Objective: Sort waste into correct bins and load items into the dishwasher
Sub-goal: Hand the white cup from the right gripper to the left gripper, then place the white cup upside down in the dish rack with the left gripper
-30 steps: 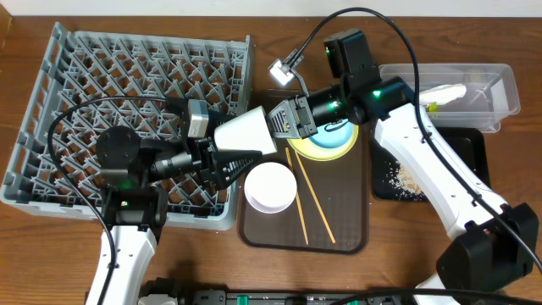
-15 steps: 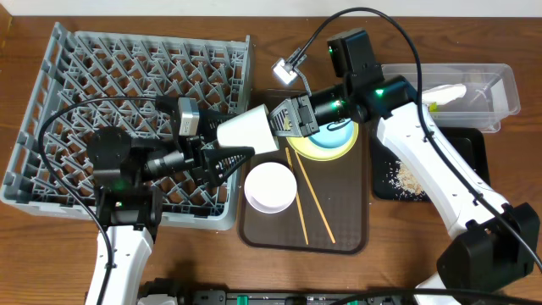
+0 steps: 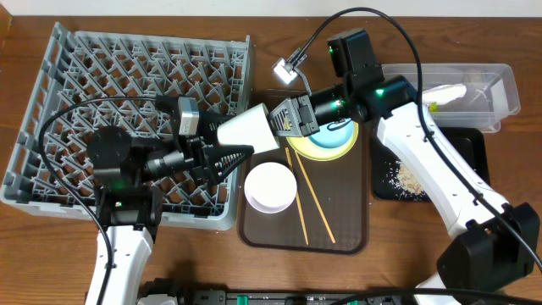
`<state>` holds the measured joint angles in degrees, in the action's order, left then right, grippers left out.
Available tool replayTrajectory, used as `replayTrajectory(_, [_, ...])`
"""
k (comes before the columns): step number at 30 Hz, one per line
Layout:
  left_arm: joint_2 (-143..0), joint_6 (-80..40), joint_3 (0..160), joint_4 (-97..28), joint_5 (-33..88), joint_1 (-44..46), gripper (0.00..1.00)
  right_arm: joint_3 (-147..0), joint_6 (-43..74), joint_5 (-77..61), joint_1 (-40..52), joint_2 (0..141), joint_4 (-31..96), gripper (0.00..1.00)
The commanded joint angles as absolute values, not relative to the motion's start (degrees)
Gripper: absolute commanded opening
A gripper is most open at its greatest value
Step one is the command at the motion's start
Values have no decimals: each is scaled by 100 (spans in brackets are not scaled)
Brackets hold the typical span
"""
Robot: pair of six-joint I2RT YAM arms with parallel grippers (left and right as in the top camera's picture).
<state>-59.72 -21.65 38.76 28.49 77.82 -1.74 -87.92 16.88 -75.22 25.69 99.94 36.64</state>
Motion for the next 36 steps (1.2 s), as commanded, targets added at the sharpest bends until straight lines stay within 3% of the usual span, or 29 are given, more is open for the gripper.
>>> replayTrajectory(1, [-5959, -2174, 3988, 2799, 7756, -209, 67, -8805, 1688, -7719, 2547, 10012, 3664, 11])
replayTrajectory(8, [-5959, -2174, 3988, 2790, 7756, -209, 62, -8805, 1688, -7406, 2506, 10012, 3671, 30])
replayTrajectory(13, [-5972, -2147, 3986, 2620, 7701, -263, 60, -8805, 1688, -6851, 2209, 10012, 3771, 36])
replayTrajectory(20, [-6018, -1824, 3983, 1645, 6973, -764, 55, -8805, 1380, -6062, 1588, 10012, 4311, 38])
replayTrajectory(30, [-5999, -1525, 3994, -303, 4309, -1090, 31, -8809, 845, -4265, 1046, 9990, 5402, 37])
replayTrajectory(36, [-5854, -1527, 4246, -1507, 2969, -1118, 24, -8836, 493, -3629, 746, 9874, 5992, 36])
